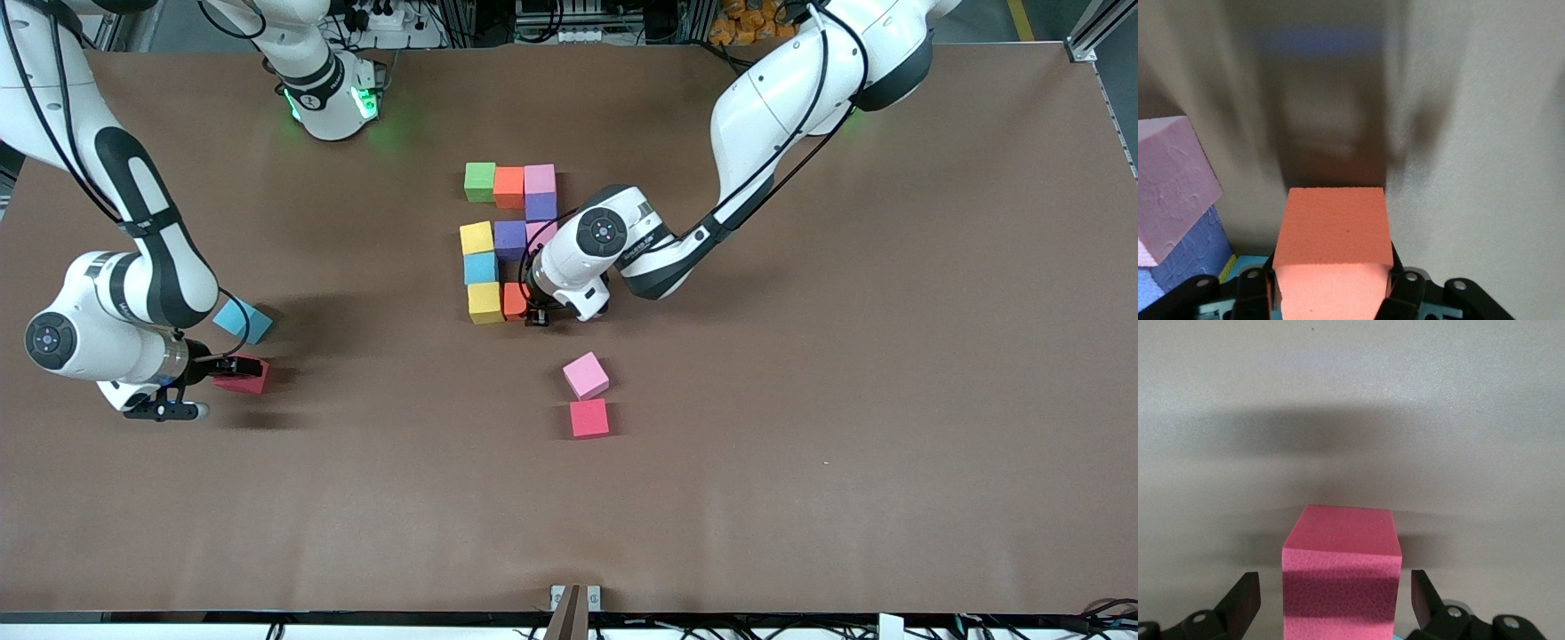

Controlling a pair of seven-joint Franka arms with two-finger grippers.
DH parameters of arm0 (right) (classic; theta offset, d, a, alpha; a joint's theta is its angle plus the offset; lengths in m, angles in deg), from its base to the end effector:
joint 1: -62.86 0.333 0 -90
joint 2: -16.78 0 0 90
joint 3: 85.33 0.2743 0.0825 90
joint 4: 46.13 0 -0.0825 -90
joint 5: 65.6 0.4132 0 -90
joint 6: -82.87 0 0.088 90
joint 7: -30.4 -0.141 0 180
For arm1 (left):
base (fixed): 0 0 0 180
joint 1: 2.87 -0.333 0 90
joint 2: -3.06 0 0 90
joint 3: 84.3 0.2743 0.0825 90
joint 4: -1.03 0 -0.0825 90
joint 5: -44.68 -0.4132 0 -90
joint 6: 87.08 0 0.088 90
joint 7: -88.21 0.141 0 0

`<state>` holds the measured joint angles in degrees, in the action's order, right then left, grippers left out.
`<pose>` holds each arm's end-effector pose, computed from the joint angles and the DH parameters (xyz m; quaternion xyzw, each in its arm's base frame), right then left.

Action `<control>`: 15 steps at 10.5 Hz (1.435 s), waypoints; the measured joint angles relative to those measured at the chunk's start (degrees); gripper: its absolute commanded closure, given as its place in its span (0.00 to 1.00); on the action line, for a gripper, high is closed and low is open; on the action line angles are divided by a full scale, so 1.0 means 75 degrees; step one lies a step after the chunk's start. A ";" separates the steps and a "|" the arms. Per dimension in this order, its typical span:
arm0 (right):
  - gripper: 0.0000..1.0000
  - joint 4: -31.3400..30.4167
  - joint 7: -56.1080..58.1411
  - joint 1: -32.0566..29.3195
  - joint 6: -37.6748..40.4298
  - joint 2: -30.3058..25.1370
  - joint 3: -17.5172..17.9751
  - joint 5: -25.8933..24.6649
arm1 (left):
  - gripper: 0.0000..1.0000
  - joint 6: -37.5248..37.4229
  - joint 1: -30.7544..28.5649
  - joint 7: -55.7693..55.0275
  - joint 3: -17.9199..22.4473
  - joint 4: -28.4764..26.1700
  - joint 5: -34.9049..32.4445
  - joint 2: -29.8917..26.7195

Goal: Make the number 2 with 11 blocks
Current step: 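Set the orange cube below the yellow cube with the left gripper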

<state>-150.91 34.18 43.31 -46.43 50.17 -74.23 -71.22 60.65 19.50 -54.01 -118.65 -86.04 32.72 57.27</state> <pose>0.6174 -0.0936 0.1171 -0.9971 0.0187 0.0684 0.0259 0.4415 -0.5824 0.1184 0.6823 0.7010 -0.1767 0.1089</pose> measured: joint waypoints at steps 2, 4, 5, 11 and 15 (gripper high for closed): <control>0.00 0.0000 0.0000 0.0000 -0.0001 0.0000 0.0000 0.0000 | 0.99 0.0006 0.0024 0.0000 0.0008 0.0041 0.0000 0.0028; 0.00 0.0000 0.0000 0.0000 -0.0004 0.0000 0.0000 0.0000 | 0.72 0.0007 0.0024 0.0000 0.0014 0.0065 0.0000 0.0040; 0.00 0.0000 0.0000 0.0000 -0.0008 0.0000 0.0000 0.0000 | 0.50 0.0007 0.0025 0.0000 0.0015 0.0073 0.0000 0.0044; 0.32 0.0000 0.0000 0.0004 -0.0028 0.0000 0.0003 0.0000 | 0.01 0.0007 0.0028 0.0000 0.0016 0.0094 0.0001 0.0060; 1.00 0.0003 0.0000 0.0003 -0.0031 -0.0018 0.0003 0.0000 | 0.00 0.0007 0.0032 0.0000 0.0016 0.0106 0.0001 0.0070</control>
<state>-150.89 34.18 43.33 -46.67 50.03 -74.21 -71.22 60.71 19.73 -54.01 -118.53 -85.24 32.73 57.80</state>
